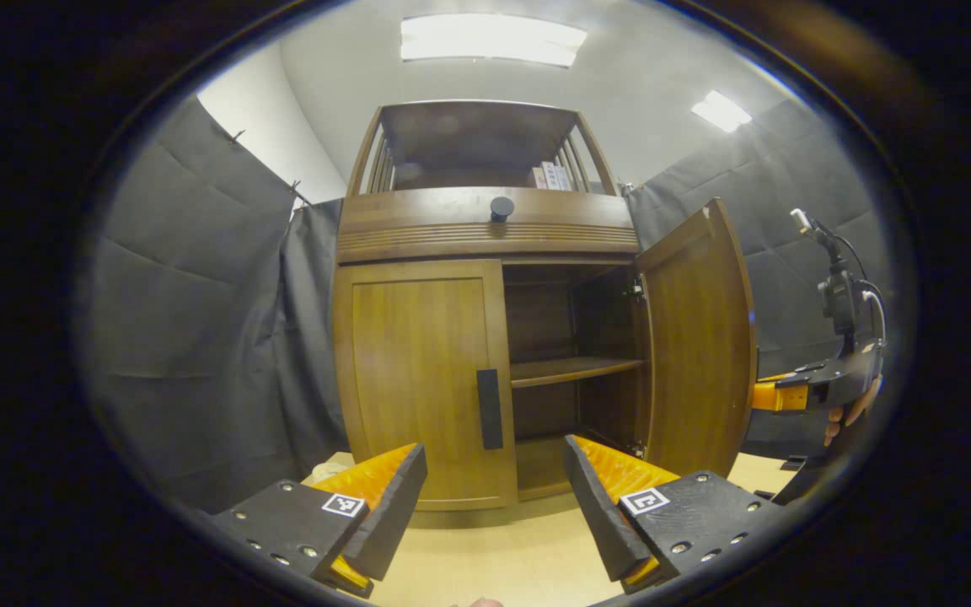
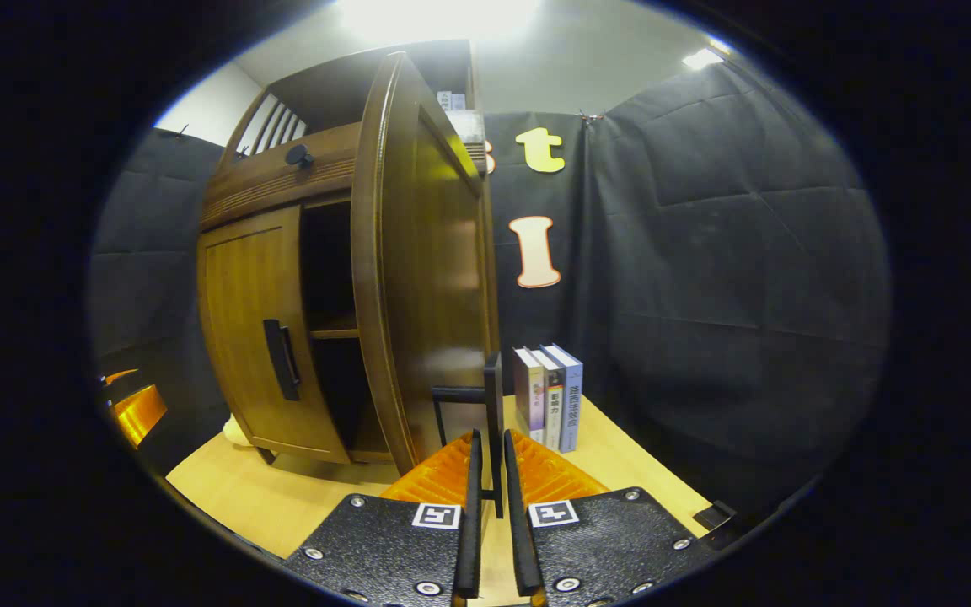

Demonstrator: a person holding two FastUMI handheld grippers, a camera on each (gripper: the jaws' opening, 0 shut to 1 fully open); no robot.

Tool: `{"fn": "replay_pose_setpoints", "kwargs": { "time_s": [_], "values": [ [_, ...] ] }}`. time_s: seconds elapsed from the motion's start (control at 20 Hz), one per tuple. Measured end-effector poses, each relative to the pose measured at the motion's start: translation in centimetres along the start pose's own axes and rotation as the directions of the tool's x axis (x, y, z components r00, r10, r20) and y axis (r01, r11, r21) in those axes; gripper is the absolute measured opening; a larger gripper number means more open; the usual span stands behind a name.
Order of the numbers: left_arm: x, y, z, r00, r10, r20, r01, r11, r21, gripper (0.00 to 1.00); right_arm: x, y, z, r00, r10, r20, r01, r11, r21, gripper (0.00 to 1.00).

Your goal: Open the right door of the double-door shoe cabinet with the right hand, and open the left door with the left hand.

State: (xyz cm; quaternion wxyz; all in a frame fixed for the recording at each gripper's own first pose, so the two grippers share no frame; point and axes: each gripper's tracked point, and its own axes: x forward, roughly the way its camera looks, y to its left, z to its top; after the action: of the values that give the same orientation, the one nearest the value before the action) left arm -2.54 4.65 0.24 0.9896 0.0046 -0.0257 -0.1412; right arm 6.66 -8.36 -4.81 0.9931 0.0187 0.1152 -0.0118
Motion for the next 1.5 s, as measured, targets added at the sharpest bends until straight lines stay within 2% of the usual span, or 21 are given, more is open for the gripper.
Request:
{"fn": "replay_pose_setpoints", "kwargs": {
  "time_s": [0.05, 0.1, 0.35, 0.4, 0.45, 0.55, 0.6, 0.65, 0.7, 0.75, 0.8, 0.85, 1.0, 1.05, 1.15, 1.2, 1.25, 1.35, 1.4, 1.45, 1.5],
  "values": [
    [0.0, -0.1, 0.0, 1.0, -0.007, -0.003, 0.007, 1.0, -0.001, 0.93, 0.0, -0.6, 0.2, 1.0, -0.012, 0.003, 0.012, 1.0, 0.01, 0.08],
    [0.0, -0.1, 0.0, 1.0, -0.013, -0.005, 0.013, 1.0, -0.001, 0.93, -0.1, -1.4, 0.4, 1.0, -0.028, 0.009, 0.028, 1.0, 0.014, 0.16],
    [2.0, -0.1, -0.1, 0.999, -0.044, -0.018, 0.044, 0.999, -0.001, 0.93, -0.8, -5.1, 0.6, 0.994, -0.109, 0.018, 0.108, 0.993, 0.038, 0.17],
    [2.4, 0.0, -0.1, 0.999, -0.05, -0.02, 0.05, 0.999, -0.001, 0.93, -1.0, -6.1, 0.7, 0.99, -0.136, 0.024, 0.135, 0.99, 0.034, 0.1],
    [2.4, -0.3, -0.2, 0.998, -0.062, -0.025, 0.062, 0.998, -0.001, 0.93, -1.4, -7.1, 0.9, 0.986, -0.162, 0.031, 0.161, 0.987, 0.03, 0.1],
    [3.3, -0.6, -0.3, 0.995, -0.091, -0.035, 0.091, 0.996, -0.003, 0.93, -2.1, -8.3, 1.4, 0.982, -0.183, 0.046, 0.181, 0.983, 0.037, 0.15],
    [3.9, -0.7, -0.2, 0.994, -0.102, -0.036, 0.102, 0.995, 0.003, 0.93, -2.4, -8.1, 1.4, 0.985, -0.164, 0.044, 0.162, 0.986, 0.051, 0.17],
    [4.2, -0.7, 0.0, 0.994, -0.106, -0.034, 0.107, 0.994, 0.013, 1.0, -2.9, -8.3, 1.4, 0.985, -0.164, 0.045, 0.162, 0.985, 0.055, 0.29],
    [4.6, -0.9, 0.2, 0.994, -0.108, -0.029, 0.109, 0.994, 0.026, 1.0, -3.3, -8.5, 1.4, 0.984, -0.171, 0.051, 0.169, 0.985, 0.046, 0.27],
    [4.9, -1.3, 0.2, 0.994, -0.109, -0.022, 0.11, 0.993, 0.037, 1.0, -3.7, -8.7, 1.5, 0.983, -0.174, 0.057, 0.172, 0.984, 0.036, 0.33],
    [5.6, -1.5, 0.3, 0.993, -0.113, -0.018, 0.113, 0.992, 0.046, 1.0, -4.2, -8.3, 1.7, 0.983, -0.17, 0.068, 0.168, 0.985, 0.029, 0.35],
    [6.7, -1.4, 0.3, 0.994, -0.112, -0.015, 0.112, 0.992, 0.053, 1.0, -4.7, -8.2, 2.1, 0.98, -0.174, 0.091, 0.173, 0.985, 0.022, 0.45],
    [9.9, -1.0, 1.0, 0.994, -0.105, 0.002, 0.104, 0.991, 0.079, 1.0, -6.0, -7.8, 2.8, 0.977, -0.17, 0.128, 0.171, 0.985, 0.001, 0.93],
    [10.9, -0.8, 1.2, 0.995, -0.098, 0.006, 0.097, 0.991, 0.091, 1.0, -6.4, -7.6, 2.8, 0.978, -0.165, 0.129, 0.166, 0.986, -0.002, 0.95],
    [13.0, -0.2, 1.6, 0.997, -0.074, 0.019, 0.072, 0.992, 0.101, 1.0, -7.0, -7.2, 2.8, 0.979, -0.158, 0.13, 0.161, 0.987, -0.008, 0.93],
    [13.8, 0.1, 1.3, 0.998, -0.067, 0.017, 0.066, 0.994, 0.093, 0.93, -7.2, -7.1, 2.8, 0.978, -0.16, 0.131, 0.163, 0.986, -0.014, 0.95],
    [14.7, 0.2, 1.1, 0.998, -0.062, 0.016, 0.06, 0.995, 0.082, 1.0, -7.4, -7.2, 2.9, 0.978, -0.163, 0.133, 0.167, 0.986, -0.02, 0.95],
    [16.3, 1.0, 0.5, 0.999, -0.046, 0.008, 0.046, 0.997, 0.064, 1.0, -7.9, -7.3, 2.6, 0.977, -0.168, 0.131, 0.174, 0.984, -0.037, 0.95],
    [17.0, 1.5, 0.1, 0.999, -0.035, 0.006, 0.035, 0.998, 0.059, 0.93, -7.9, -7.3, 2.4, 0.977, -0.169, 0.128, 0.176, 0.983, -0.044, 0.95],
    [18.0, 1.8, -0.2, 1.0, -0.026, 0.0, 0.026, 0.998, 0.054, 0.93, -8.1, -7.5, 2.4, 0.977, -0.172, 0.124, 0.179, 0.983, -0.049, 0.95],
    [18.7, 2.4, -0.7, 1.0, -0.013, -0.006, 0.013, 0.999, 0.045, 1.0, -8.2, -7.6, 2.2, 0.977, -0.177, 0.119, 0.184, 0.982, -0.051, 0.95]
  ]
}}
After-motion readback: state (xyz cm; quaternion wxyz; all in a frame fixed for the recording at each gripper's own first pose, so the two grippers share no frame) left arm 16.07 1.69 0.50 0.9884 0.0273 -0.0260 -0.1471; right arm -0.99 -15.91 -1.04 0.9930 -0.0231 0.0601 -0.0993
